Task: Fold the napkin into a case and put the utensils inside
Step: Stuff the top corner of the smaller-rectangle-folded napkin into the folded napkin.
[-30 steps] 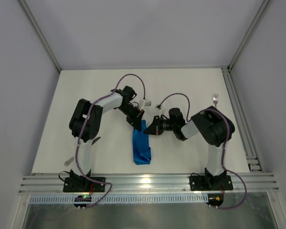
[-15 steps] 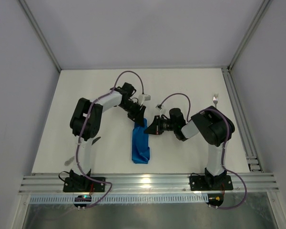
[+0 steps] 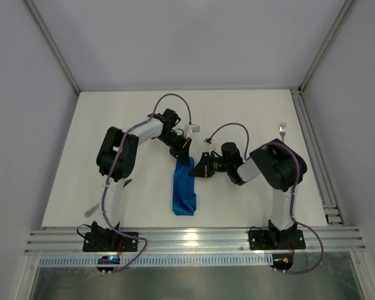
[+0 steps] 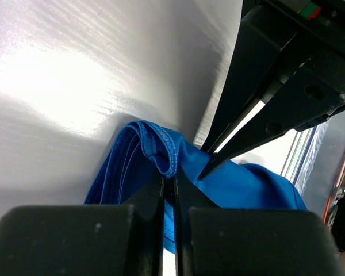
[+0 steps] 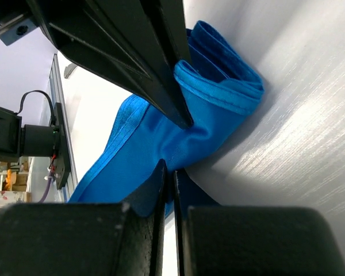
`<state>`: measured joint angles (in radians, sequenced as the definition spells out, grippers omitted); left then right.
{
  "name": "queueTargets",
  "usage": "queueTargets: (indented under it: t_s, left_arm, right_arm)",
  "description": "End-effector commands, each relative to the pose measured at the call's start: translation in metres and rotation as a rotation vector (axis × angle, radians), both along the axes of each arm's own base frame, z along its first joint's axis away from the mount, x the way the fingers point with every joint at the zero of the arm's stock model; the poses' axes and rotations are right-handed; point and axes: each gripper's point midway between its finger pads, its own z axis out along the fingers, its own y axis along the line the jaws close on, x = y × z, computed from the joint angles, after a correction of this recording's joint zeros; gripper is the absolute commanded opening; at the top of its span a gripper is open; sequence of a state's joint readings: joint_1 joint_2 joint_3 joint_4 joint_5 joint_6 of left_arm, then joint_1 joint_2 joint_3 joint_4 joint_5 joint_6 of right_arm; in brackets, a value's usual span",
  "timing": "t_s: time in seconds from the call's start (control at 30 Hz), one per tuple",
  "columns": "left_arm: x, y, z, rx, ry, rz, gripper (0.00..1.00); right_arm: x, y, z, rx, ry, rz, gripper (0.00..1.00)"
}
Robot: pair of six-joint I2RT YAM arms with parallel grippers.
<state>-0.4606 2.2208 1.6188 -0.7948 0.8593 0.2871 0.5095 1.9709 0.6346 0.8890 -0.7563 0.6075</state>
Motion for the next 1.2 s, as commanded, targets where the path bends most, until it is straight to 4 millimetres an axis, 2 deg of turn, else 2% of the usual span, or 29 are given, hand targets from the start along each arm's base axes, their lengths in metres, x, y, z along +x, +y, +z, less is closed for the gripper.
queueTargets:
  t_s: [0.0,0.1,0.23,0.27,0.3,0.33,0.37,0.4,0.43,0.47,0.5,0.53,0.57,0.6,0.63,0.8,0.83,0.9,0.93,1.0,1.03,1.1,1.17]
  left_arm:
    - [0.009,0.016,0.005,0.052,-0.019,0.011,0.00]
    - [0.008,0.024,0.005,0.089,-0.033,0.002,0.04]
    - [0.004,0.027,0.002,0.107,-0.019,0.003,0.00]
    - [0.004,0.028,0.001,0.110,-0.015,0.006,0.00]
    - [0.004,0.028,0.001,0.107,-0.013,0.011,0.00]
    - [0.002,0.029,0.001,0.110,-0.005,0.017,0.00]
    - [0.003,0.030,0.001,0.108,-0.008,0.022,0.01]
    - [0.002,0.031,0.000,0.111,-0.006,0.023,0.02]
    - [0.003,0.031,0.003,0.109,-0.017,0.026,0.04]
    - [0.000,0.033,0.001,0.113,-0.012,0.026,0.04]
    - [0.000,0.034,0.002,0.111,-0.018,0.024,0.04]
    - [0.000,0.033,0.004,0.101,-0.026,0.024,0.05]
    - [-0.002,0.035,0.006,0.094,-0.032,0.019,0.08]
    - [-0.003,0.035,0.007,0.087,-0.036,0.015,0.10]
    - [-0.004,0.035,0.008,0.084,-0.041,0.010,0.12]
    - [-0.007,0.038,0.009,0.067,-0.047,0.000,0.13]
    - [-0.008,0.038,0.008,0.063,-0.044,-0.002,0.13]
    - [-0.011,0.038,0.009,0.052,-0.041,-0.011,0.13]
    - [-0.012,0.038,0.009,0.051,-0.037,-0.012,0.14]
    - [-0.013,0.038,0.009,0.047,-0.040,-0.012,0.15]
    - [-0.015,0.039,0.008,0.047,-0.034,-0.011,0.16]
    - [-0.013,0.038,0.008,0.040,-0.041,-0.005,0.16]
    - [-0.013,0.038,0.008,0.041,-0.040,0.007,0.16]
  right_arm:
    - [0.007,0.001,0.005,0.002,-0.035,-0.027,0.04]
    - [0.010,0.000,0.004,-0.011,-0.029,-0.042,0.04]
    - [0.012,-0.002,0.011,-0.040,-0.040,-0.049,0.29]
    - [0.010,-0.007,0.008,-0.080,-0.041,-0.046,0.31]
    - [0.015,-0.011,0.023,-0.096,-0.090,-0.070,0.33]
    - [0.015,-0.014,0.030,-0.116,-0.111,-0.076,0.38]
    - [0.008,-0.022,0.024,-0.184,-0.108,-0.064,0.39]
    - [0.014,-0.028,0.044,-0.209,-0.173,-0.107,0.40]
    - [0.012,-0.033,0.048,-0.245,-0.199,-0.120,0.40]
    - [0.002,-0.042,0.042,-0.317,-0.176,-0.122,0.42]
    - [-0.009,-0.038,0.044,-0.358,-0.214,-0.095,0.42]
    - [-0.009,-0.041,0.057,-0.387,-0.263,-0.139,0.43]
    - [-0.020,-0.042,0.056,-0.419,-0.256,-0.134,0.43]
    - [-0.028,-0.038,0.059,-0.417,-0.254,-0.142,0.44]
    - [-0.047,-0.023,0.067,-0.399,-0.278,-0.108,0.44]
    - [-0.076,-0.010,0.062,-0.493,-0.289,-0.174,0.44]
    - [-0.087,0.000,0.064,-0.481,-0.287,-0.161,0.44]
    - [-0.091,0.008,0.062,-0.489,-0.287,-0.168,0.44]
    - [-0.092,0.016,0.067,-0.477,-0.287,-0.173,0.44]
    - [-0.102,0.027,0.059,-0.511,-0.295,-0.145,0.44]
    - [-0.108,0.038,0.065,-0.505,-0.305,-0.127,0.44]
    - [-0.113,0.042,0.053,-0.560,-0.303,-0.117,0.42]
    - [-0.117,0.049,0.052,-0.572,-0.299,-0.106,0.38]
